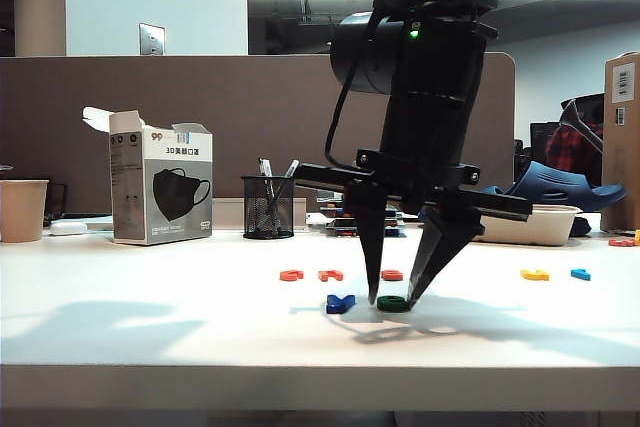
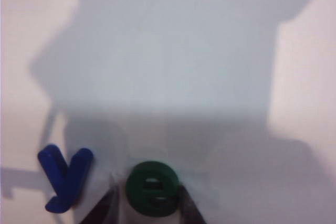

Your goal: Select the appropriate letters from the row of letter magnets placed on the table to arrange into the word "yes".

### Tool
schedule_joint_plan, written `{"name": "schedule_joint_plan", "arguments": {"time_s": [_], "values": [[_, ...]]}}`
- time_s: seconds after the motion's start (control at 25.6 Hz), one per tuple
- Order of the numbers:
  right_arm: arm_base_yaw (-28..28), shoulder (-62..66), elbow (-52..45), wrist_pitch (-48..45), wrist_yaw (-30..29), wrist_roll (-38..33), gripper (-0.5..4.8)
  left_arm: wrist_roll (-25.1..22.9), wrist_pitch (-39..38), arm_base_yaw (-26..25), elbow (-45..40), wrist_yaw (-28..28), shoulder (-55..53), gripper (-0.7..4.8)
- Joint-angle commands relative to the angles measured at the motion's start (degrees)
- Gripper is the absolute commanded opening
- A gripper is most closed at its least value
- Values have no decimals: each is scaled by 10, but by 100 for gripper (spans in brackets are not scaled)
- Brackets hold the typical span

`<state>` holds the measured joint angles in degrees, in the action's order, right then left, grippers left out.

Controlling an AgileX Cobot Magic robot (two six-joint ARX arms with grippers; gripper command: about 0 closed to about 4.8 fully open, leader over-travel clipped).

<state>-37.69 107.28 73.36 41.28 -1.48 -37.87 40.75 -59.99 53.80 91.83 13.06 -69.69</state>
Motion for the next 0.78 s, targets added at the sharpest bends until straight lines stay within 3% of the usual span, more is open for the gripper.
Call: {"name": "schedule_joint_plan", "arguments": {"time_s": [0.04,0.16,0.27,0.78], "values": [[-1,5,-3,6,2,-1,149,-2,5,0,2,2,1,-5],[-1,5,-3,6,2,-1,149,-2,5,0,2,2,1,-5],[-1,5,-3,7,2,-1,190,-2,5,0,2,2,1,-5],[0,5,-3,7,0,3,190,-2,5,0,2,2,1,-5]]}}
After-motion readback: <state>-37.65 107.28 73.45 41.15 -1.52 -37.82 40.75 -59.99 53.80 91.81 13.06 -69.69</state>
